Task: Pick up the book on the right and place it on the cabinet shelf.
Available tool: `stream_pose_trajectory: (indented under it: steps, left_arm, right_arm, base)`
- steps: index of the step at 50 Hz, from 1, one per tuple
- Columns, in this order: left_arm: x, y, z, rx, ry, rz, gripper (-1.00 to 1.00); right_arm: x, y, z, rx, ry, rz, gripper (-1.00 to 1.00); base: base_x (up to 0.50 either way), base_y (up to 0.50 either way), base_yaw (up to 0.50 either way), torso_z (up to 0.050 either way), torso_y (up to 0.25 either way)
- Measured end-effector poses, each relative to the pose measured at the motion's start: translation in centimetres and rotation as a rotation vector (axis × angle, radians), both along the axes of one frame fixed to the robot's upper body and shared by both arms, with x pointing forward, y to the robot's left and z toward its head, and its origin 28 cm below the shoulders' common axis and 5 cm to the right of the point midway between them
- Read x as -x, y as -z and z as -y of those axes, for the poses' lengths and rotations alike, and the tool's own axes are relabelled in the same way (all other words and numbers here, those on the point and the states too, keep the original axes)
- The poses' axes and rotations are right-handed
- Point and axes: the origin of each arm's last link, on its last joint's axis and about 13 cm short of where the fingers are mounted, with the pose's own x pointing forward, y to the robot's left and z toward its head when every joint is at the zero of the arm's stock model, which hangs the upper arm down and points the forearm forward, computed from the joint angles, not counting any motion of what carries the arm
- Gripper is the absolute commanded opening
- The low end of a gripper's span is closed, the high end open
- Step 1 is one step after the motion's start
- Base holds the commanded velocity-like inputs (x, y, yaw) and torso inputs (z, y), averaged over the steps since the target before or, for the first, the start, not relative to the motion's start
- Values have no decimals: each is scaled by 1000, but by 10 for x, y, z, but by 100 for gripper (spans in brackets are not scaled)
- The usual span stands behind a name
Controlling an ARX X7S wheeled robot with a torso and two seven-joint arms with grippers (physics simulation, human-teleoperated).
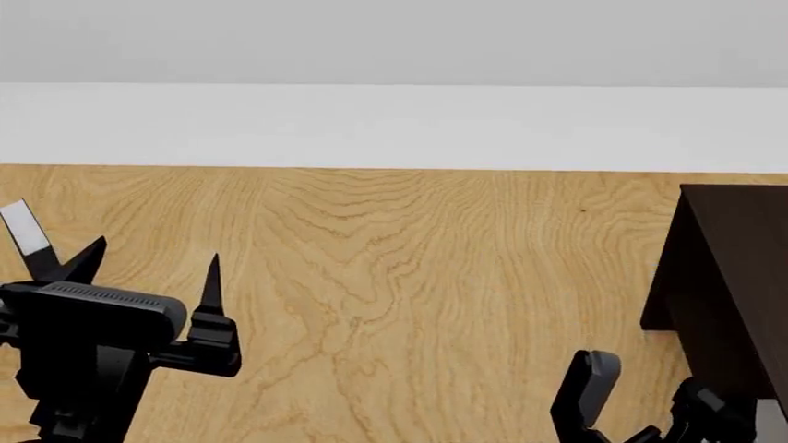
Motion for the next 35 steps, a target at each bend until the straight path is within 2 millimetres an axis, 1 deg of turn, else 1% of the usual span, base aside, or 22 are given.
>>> stream_pose_trajectory:
  steps: [16,35]
  left_arm:
    - [0,0,0,1,3,0,100]
    - [1,-1,1,0,8,0,100]
  right_arm:
    - [1,2,-1,21,-25,1,100]
    - [-6,0,-12,-15,-77,62,100]
  base:
    - [0,0,0,0,1]
    - [0,0,0,0,1]
